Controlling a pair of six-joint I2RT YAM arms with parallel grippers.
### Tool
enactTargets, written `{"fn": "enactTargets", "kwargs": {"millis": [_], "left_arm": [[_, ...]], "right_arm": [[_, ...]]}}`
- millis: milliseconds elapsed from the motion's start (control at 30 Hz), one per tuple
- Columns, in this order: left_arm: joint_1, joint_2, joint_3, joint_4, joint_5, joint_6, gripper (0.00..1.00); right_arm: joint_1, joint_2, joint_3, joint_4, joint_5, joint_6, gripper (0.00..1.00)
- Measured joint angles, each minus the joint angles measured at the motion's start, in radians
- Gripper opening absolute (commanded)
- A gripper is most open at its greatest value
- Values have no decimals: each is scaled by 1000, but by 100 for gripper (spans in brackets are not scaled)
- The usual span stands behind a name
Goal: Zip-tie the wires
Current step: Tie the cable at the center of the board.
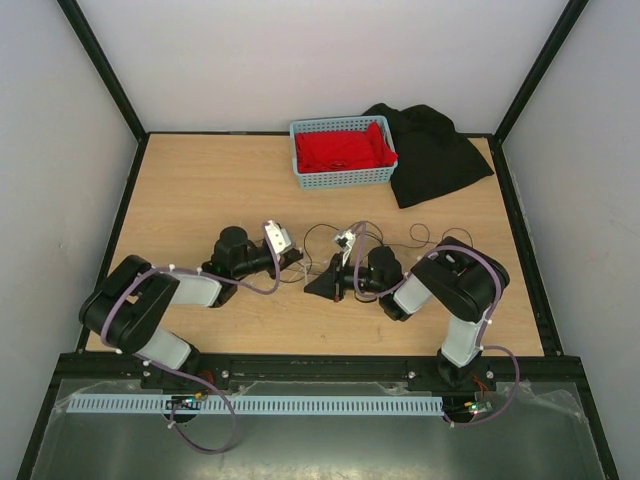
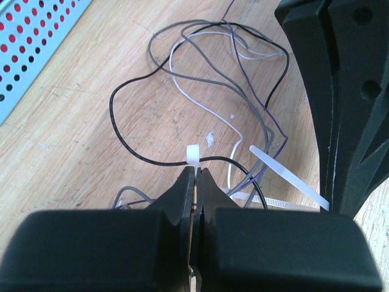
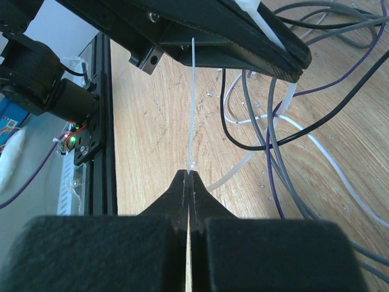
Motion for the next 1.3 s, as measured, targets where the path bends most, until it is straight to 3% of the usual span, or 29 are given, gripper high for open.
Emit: {"fn": "enactTargets", "kwargs": {"millis": [1300], "left_arm": [[-87,-119,-63,25,-99,119,0]], "right_arm": [[-50,-124,54,-291,-134,-106,0]]}}
